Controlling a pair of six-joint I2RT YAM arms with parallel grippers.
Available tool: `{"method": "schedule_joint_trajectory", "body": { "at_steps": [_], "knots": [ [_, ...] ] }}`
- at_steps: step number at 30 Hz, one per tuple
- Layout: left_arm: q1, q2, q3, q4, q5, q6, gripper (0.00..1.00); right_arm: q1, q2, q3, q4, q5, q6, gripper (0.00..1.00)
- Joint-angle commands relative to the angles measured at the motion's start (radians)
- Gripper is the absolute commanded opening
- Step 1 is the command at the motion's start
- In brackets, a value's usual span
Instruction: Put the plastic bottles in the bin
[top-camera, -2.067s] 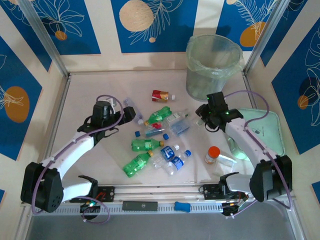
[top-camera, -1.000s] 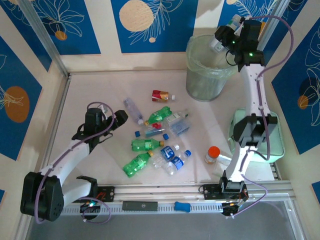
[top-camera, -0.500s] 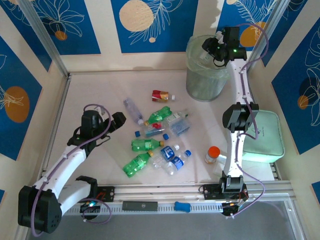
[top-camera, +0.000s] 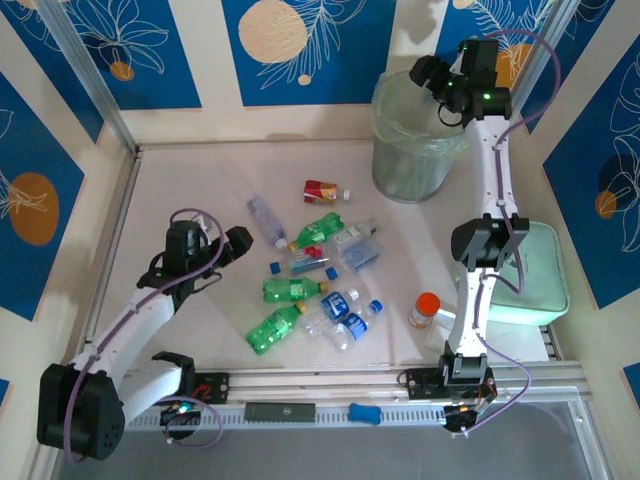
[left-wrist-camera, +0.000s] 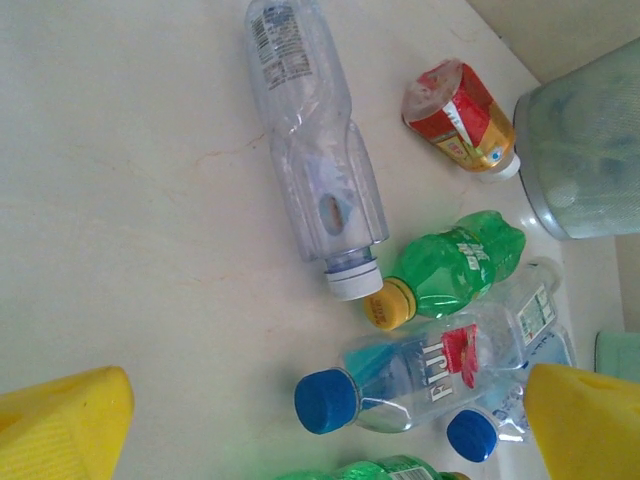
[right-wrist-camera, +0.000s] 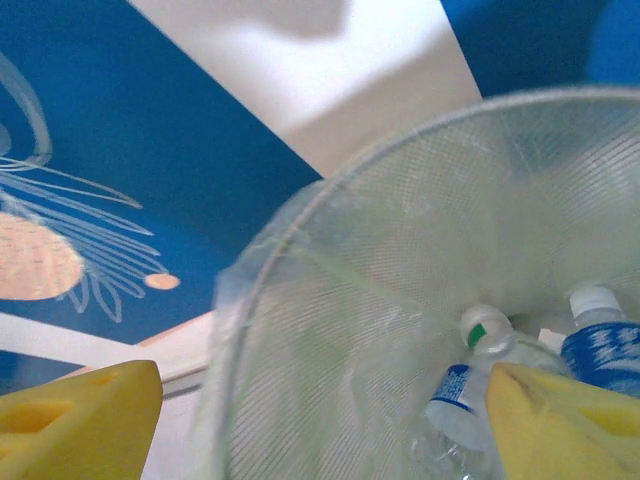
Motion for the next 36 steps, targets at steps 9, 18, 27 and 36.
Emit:
{"method": "schedule_joint_trajectory", "body": {
  "at_steps": [9, 18, 27, 36],
  "knots": [
    [0.007, 0.089, 0.091, 0.066, 0.098, 0.056, 1.0, 0.113, -0.461, -0.46, 0.129, -0.029, -0.132, 0.87],
    [-0.013, 0.117, 0.146, 0.02, 0.095, 0.132, 1.0, 0.272, -0.756, -0.962, 0.289, 0.003, -0.121, 0.89],
    [-0.073, 0.185, 0.218, -0.112, 0.013, 0.215, 1.0, 0.423, -0.916, -1.392, 0.431, 0.063, 0.026, 0.99],
    [-0.181, 0.401, 0.355, -0.117, -0.13, 0.225, 1.0, 0.499, -0.911, -1.576, 0.517, 0.093, 0.195, 0.99]
  ]
}}
